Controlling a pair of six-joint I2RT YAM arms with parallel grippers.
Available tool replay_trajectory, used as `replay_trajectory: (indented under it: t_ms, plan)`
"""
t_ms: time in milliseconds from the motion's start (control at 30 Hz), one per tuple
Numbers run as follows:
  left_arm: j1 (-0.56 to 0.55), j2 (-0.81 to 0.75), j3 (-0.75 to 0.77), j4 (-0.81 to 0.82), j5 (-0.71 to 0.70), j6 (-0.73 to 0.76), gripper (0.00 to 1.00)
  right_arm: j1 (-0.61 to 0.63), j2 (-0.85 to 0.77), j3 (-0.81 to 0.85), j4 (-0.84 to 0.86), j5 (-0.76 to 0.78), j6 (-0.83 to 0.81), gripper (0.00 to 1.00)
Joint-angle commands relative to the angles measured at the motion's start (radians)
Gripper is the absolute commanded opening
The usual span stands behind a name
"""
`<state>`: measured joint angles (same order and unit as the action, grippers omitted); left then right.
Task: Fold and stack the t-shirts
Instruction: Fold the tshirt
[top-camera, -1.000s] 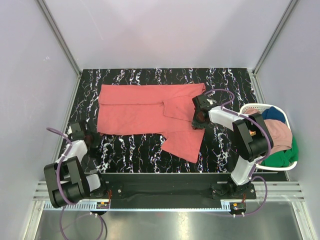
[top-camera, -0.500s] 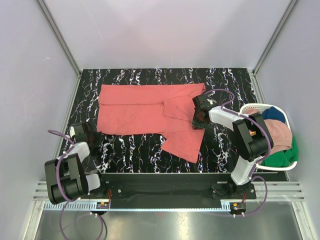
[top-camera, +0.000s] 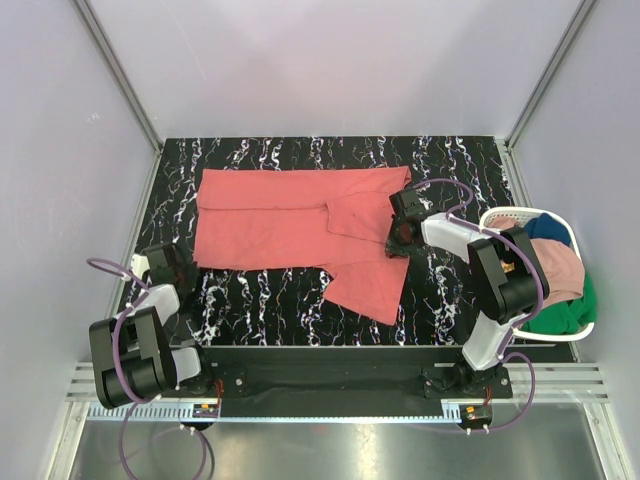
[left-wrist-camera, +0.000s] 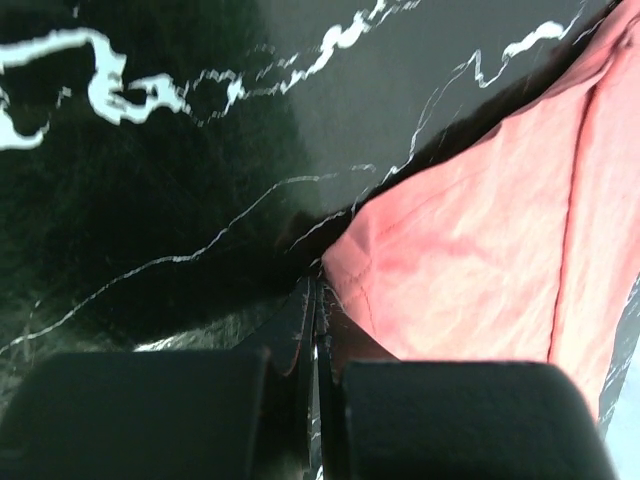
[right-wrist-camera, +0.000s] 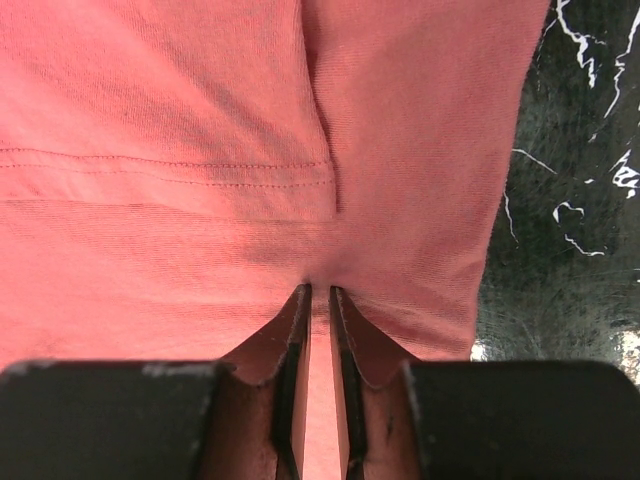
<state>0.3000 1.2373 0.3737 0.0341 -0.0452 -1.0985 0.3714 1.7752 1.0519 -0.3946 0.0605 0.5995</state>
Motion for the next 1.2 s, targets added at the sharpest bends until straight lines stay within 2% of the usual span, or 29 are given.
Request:
replay_trajectory:
  t_ms: [0, 167, 267, 333, 367, 500, 600, 700, 733, 833, 933, 1167]
  plan:
    - [-0.002, 0.001, 0.059, 0.063, -0.07, 0.035, 0.0, -0.011, -0.01, -0.02, 0.011, 0.018, -0.004, 0.2]
    - [-0.001, -0.081, 0.172, -0.184, -0.206, 0.077, 0.01, -0.012, -0.019, -0.026, -0.007, 0.042, -0.012, 0.2]
    - [-0.002, -0.171, 0.172, -0.253, -0.269, 0.112, 0.13, -0.011, -0.026, -0.026, -0.016, 0.032, -0.01, 0.2]
    - [-0.002, -0.196, 0.18, -0.283, -0.275, 0.138, 0.16, -0.012, -0.026, -0.02, -0.033, 0.018, -0.009, 0.2]
    - [-0.004, -0.205, 0.18, -0.284, -0.265, 0.167, 0.17, -0.012, -0.028, -0.013, -0.038, 0.015, -0.009, 0.2]
    - [-0.01, -0.13, 0.189, -0.232, -0.049, 0.235, 0.24, -0.012, -0.025, -0.001, -0.061, 0.002, -0.004, 0.2]
    - [-0.025, -0.066, 0.203, -0.249, 0.011, 0.261, 0.25, -0.019, 0.003, 0.0, -0.079, -0.002, 0.002, 0.2]
    - [-0.025, -0.09, 0.194, -0.281, -0.008, 0.287, 0.35, -0.041, 0.023, -0.021, -0.092, 0.018, 0.006, 0.2]
    - [-0.025, -0.11, 0.179, -0.286, -0.018, 0.296, 0.42, -0.049, 0.026, -0.035, -0.092, 0.009, 0.003, 0.2]
    - [-0.025, -0.16, 0.159, -0.322, -0.061, 0.273, 0.5, -0.069, 0.016, -0.03, -0.118, 0.042, 0.028, 0.2]
    - [-0.021, -0.157, 0.142, -0.332, -0.053, 0.253, 0.52, -0.094, 0.02, -0.01, -0.125, 0.018, 0.028, 0.19]
    - [0.002, -0.09, 0.082, -0.243, 0.088, 0.141, 0.49, -0.094, -0.011, 0.014, -0.119, -0.008, 0.016, 0.19]
